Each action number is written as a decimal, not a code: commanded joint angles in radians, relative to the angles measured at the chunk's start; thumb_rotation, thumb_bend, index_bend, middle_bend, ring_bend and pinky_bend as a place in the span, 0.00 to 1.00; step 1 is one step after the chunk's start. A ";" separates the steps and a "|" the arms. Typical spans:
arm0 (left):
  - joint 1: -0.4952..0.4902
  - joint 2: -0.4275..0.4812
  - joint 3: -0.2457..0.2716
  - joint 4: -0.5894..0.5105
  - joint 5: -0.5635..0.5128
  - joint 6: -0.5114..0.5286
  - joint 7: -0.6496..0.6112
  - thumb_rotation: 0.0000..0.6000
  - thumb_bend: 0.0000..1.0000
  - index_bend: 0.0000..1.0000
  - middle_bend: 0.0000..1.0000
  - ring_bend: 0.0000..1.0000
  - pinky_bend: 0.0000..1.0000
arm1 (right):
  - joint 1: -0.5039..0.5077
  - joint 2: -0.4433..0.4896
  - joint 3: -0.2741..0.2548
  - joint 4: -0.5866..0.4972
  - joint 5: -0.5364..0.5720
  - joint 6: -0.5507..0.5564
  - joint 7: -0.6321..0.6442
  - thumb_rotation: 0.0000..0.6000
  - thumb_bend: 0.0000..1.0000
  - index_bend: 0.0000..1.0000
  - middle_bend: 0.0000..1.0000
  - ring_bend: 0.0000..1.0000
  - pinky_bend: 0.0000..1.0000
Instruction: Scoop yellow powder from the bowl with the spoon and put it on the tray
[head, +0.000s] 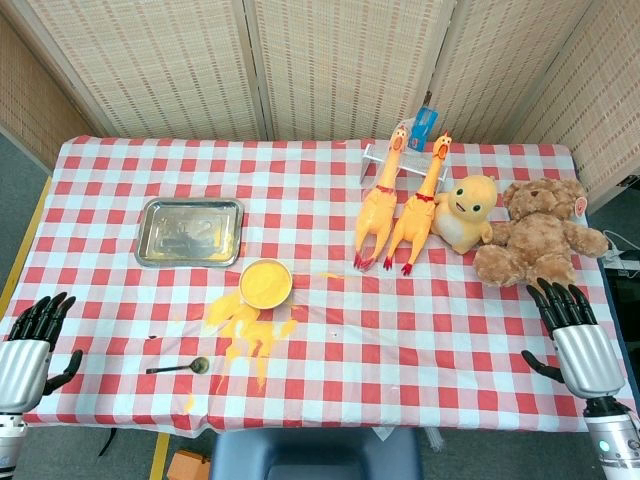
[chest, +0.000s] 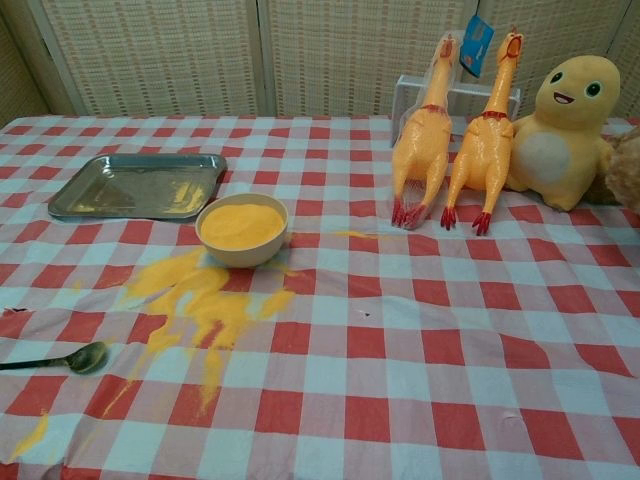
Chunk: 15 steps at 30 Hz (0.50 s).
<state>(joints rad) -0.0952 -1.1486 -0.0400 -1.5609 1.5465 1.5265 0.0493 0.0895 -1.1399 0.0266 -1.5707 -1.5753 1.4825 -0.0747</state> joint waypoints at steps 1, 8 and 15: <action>-0.001 0.000 0.003 -0.002 0.002 -0.004 0.000 1.00 0.42 0.00 0.02 0.00 0.10 | -0.001 0.000 0.001 -0.001 -0.001 0.002 -0.001 1.00 0.11 0.00 0.00 0.00 0.00; -0.008 -0.041 0.029 0.003 0.049 -0.010 -0.027 1.00 0.43 0.03 0.03 0.00 0.10 | -0.007 -0.001 0.005 -0.007 -0.003 0.021 0.001 1.00 0.11 0.00 0.00 0.00 0.00; -0.036 -0.162 0.073 0.065 0.079 -0.094 0.031 1.00 0.43 0.31 0.04 0.00 0.08 | -0.014 0.005 0.007 -0.010 0.001 0.030 0.004 1.00 0.11 0.00 0.00 0.00 0.00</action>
<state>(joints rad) -0.1180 -1.2752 0.0166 -1.5182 1.6118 1.4618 0.0511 0.0759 -1.1350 0.0337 -1.5810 -1.5740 1.5125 -0.0703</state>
